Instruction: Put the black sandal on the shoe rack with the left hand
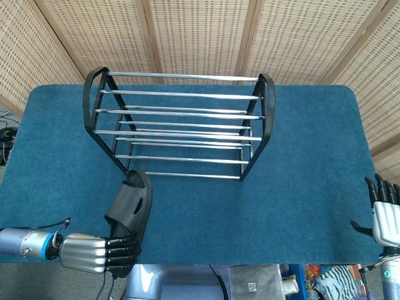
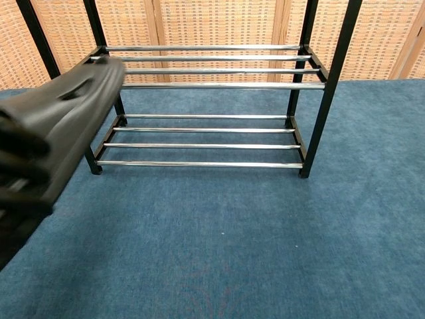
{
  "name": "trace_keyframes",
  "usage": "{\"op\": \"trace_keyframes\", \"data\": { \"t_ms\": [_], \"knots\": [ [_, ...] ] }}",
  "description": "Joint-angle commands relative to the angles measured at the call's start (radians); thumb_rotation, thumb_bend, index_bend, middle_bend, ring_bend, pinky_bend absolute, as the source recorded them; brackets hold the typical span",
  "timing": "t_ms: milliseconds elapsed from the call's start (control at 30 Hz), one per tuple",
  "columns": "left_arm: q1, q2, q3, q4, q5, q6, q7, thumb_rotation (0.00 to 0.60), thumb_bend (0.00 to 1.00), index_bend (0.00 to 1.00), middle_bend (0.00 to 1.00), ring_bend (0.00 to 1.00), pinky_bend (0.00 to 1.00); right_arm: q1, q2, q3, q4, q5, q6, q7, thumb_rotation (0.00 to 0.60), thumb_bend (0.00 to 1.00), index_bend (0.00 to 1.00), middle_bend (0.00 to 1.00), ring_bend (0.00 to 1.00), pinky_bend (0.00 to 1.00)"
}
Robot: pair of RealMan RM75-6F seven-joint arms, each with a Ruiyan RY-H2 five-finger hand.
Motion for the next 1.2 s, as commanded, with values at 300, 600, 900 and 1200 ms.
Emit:
{"op": "trace_keyframes", "data": {
  "t_ms": [300,600,900,1200],
  "knots": [
    [-0.148,0.018,-0.093,-0.025,-0.065,-0.121,-0.108,0.6,0.17,0.66,0.51,0.4,0.42,0.011,-0.006,0.022,0.018,0.066,-0.026,-0.005,0.6,0.0,0.0,0.0,0.0,0.0],
    [-0.215,0.039,-0.123,0.028,-0.128,-0.208,-0.18,0.6,0.17,0.66,0.5,0.4,0.43,0.017,-0.009,0.034,0.037,0.117,-0.056,0.005,0.6,0.0,0.0,0.0,0.0,0.0],
    [-0.277,0.018,-0.145,0.169,-0.208,-0.294,-0.275,0.6,0.17,0.66,0.46,0.36,0.43,0.026,-0.014,0.049,0.054,0.161,-0.071,0.002,0.6,0.0,0.0,0.0,0.0,0.0],
    [-0.298,-0.057,-0.138,0.293,-0.256,-0.322,-0.33,0.6,0.17,0.66,0.44,0.36,0.43,0.027,-0.014,0.051,0.062,0.177,-0.075,0.005,0.6,0.0,0.0,0.0,0.0,0.0]
  ]
}}
